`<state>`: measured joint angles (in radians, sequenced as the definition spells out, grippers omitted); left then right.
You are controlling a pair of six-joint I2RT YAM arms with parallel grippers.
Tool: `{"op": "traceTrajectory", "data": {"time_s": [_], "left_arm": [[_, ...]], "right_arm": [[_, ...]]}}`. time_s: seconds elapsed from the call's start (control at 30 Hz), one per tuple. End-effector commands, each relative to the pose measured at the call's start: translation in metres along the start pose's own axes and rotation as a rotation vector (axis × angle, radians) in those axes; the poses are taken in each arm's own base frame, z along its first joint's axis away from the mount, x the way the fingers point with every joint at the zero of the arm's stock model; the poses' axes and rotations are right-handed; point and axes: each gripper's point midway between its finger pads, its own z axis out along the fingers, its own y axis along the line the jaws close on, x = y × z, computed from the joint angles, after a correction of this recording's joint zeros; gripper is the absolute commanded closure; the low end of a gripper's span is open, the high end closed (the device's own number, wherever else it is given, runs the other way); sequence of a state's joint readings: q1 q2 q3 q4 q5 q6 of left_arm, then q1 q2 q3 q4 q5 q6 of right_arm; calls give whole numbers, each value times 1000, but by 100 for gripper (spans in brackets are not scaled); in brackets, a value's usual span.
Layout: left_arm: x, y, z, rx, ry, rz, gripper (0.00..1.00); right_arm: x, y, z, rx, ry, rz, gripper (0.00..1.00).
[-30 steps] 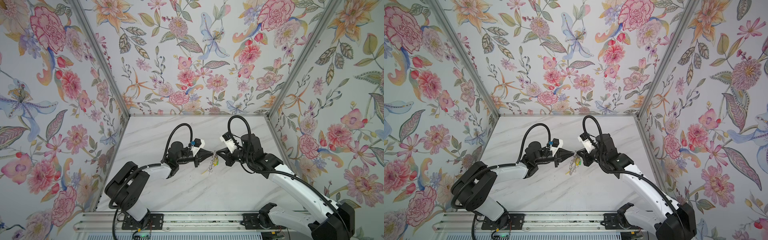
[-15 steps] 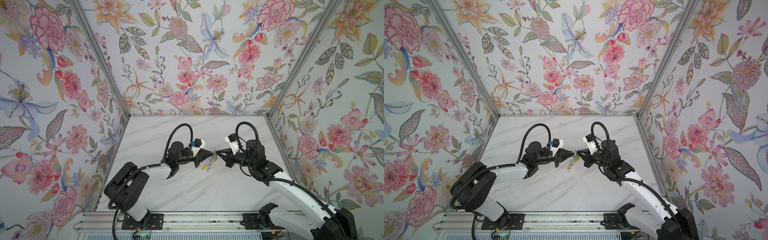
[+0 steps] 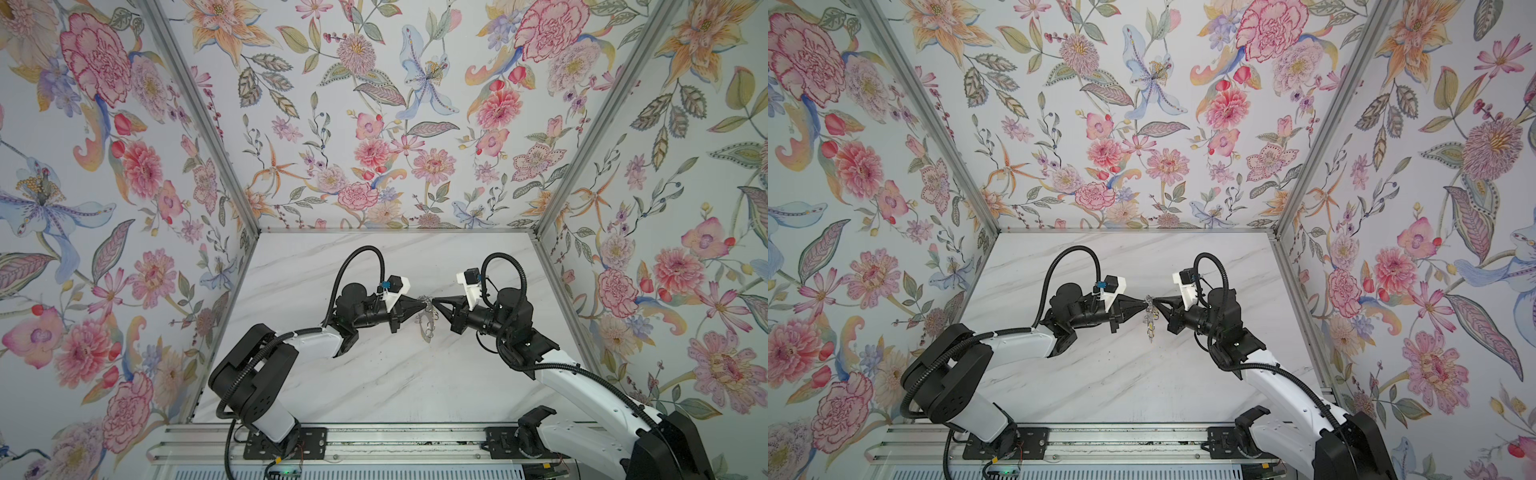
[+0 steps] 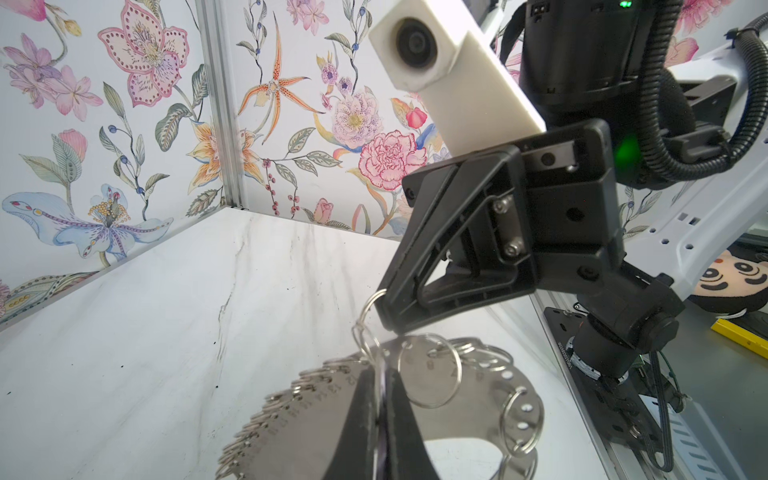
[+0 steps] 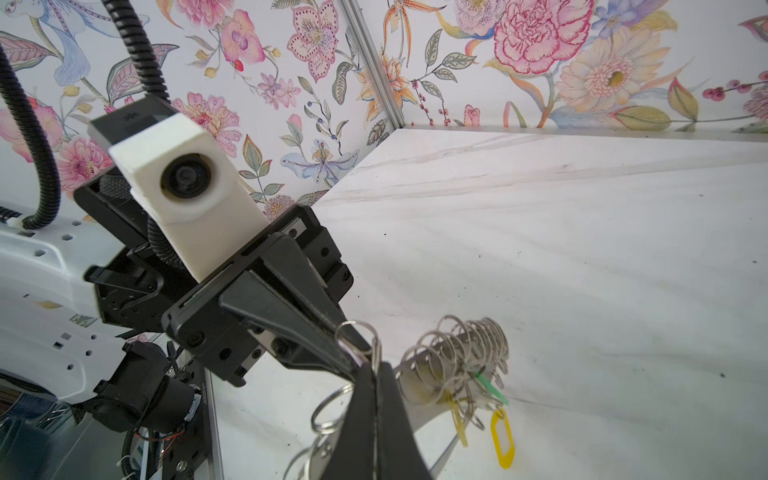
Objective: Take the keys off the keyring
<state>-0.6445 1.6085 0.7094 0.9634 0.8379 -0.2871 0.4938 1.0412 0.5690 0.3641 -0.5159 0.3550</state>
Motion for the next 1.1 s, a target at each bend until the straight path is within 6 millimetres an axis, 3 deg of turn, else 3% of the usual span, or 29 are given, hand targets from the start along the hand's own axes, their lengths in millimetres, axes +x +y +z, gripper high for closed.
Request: {"op": "traceTrajectory", "data": {"time_s": [0.0,0.27,0.9,1.07], "left_arm": [[19,6,2,-30,50,-63,100],[12,0,5,-16,29,-67,100],[-15,-19,12,54,-46,-88,100],[-5,-12,10,3,14,-58,100]], "right_arm": [[-60,12,-17,-10,-259,-63,100],[-68,12,-22,-5,-351,-45,100],[-72,20,-1,25,-477,-56,100],[-73,18,-2,59,-452,-84,100]]}}
